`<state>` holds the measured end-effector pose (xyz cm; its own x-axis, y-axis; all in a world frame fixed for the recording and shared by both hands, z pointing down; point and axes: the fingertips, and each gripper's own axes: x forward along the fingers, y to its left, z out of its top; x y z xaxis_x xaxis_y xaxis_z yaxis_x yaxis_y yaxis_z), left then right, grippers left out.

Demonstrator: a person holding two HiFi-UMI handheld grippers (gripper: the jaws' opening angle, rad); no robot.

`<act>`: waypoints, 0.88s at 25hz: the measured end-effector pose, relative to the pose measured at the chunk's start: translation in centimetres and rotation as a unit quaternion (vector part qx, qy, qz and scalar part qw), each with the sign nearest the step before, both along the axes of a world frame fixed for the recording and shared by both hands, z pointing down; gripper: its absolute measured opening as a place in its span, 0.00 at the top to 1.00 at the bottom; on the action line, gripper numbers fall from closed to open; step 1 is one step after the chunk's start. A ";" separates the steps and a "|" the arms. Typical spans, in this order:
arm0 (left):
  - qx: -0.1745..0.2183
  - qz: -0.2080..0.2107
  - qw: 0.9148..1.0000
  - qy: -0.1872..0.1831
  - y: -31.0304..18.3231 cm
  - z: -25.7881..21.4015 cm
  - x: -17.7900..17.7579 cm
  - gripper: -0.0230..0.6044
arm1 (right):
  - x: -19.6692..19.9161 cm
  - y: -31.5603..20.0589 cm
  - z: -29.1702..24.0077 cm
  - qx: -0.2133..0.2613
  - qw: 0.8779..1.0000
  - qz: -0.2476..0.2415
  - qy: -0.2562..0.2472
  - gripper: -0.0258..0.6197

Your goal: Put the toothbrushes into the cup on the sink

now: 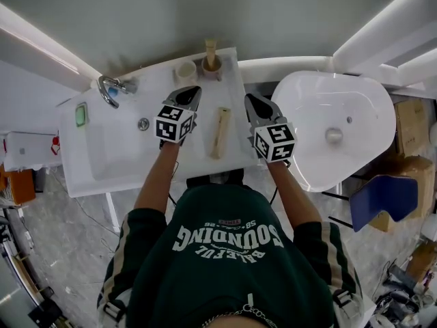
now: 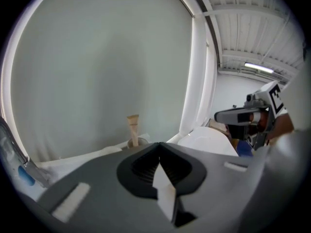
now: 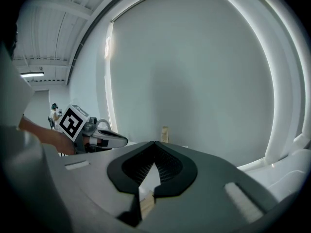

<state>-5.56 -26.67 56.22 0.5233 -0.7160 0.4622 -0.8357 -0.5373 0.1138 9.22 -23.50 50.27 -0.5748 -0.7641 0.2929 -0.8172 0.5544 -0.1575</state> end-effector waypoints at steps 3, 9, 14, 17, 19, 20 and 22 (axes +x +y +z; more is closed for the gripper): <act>-0.020 0.013 1.000 -0.006 0.7 1.7 1.3 0.88 | 0.6 0.2 0.4 -0.004 1.000 0.001 0.001 0.95; -0.070 0.038 0.997 -0.021 2.0 6.1 3.6 0.88 | 1.9 0.6 1.1 -0.013 1.000 0.015 -0.001 0.95; -0.120 0.060 0.991 -0.025 3.2 10.0 4.9 0.88 | 2.7 1.0 1.9 -0.022 0.999 0.028 0.000 0.95; -0.164 0.077 0.983 -0.022 4.1 12.2 6.1 0.81 | 3.4 1.2 2.4 -0.028 0.999 0.037 0.001 0.95; -0.200 0.090 0.975 -0.026 4.8 13.8 6.9 0.63 | 4.0 1.4 2.6 -0.031 0.999 0.045 0.002 0.95; -0.215 0.095 0.971 -0.033 5.1 14.5 7.2 0.59 | 4.3 1.4 2.7 -0.032 0.998 0.049 0.003 0.95; -0.237 0.100 0.965 -0.051 5.5 15.9 7.5 0.59 | 4.9 1.5 2.9 -0.035 0.998 0.057 0.004 0.95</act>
<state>1.90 -21.21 72.08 0.5633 -0.3008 0.7696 -0.7405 -0.5971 0.3086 14.13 -21.96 53.13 -0.4832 -0.8015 0.3523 -0.8755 0.4464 -0.1851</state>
